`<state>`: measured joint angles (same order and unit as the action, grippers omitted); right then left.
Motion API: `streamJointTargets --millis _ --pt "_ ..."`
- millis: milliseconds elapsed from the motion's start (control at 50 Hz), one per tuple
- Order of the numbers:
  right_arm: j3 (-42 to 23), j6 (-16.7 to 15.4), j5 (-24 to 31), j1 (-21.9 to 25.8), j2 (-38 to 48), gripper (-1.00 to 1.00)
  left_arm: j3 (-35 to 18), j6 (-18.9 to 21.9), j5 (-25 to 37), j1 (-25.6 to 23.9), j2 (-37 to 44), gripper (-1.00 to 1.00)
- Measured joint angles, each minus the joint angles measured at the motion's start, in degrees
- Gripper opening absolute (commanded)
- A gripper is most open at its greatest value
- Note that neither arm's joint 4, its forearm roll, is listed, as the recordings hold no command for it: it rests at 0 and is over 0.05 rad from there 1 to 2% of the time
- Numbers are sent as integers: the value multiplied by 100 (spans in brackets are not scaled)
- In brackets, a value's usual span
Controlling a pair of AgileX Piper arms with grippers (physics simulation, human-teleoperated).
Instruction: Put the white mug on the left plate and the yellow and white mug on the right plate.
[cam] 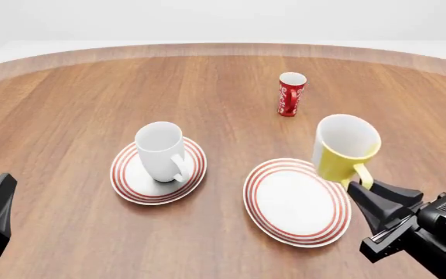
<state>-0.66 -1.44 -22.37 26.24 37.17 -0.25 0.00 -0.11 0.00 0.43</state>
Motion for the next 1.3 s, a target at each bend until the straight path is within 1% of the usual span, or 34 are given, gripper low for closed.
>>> streamJointTargets --millis 120,360,760,960,1300 --pt "39 28 -44 32 105 -100 0 0 0 0 0 100" --pt "66 105 -360 111 585 -100 0 0 0 0 0 100" --pt "66 207 -1155 234 1680 -100 0 0 0 0 0 100" --pt "66 219 -1398 281 2036 -100 0 0 0 0 0 100" --pt "66 264 -2157 354 3004 -100 0 0 0 0 0 100"
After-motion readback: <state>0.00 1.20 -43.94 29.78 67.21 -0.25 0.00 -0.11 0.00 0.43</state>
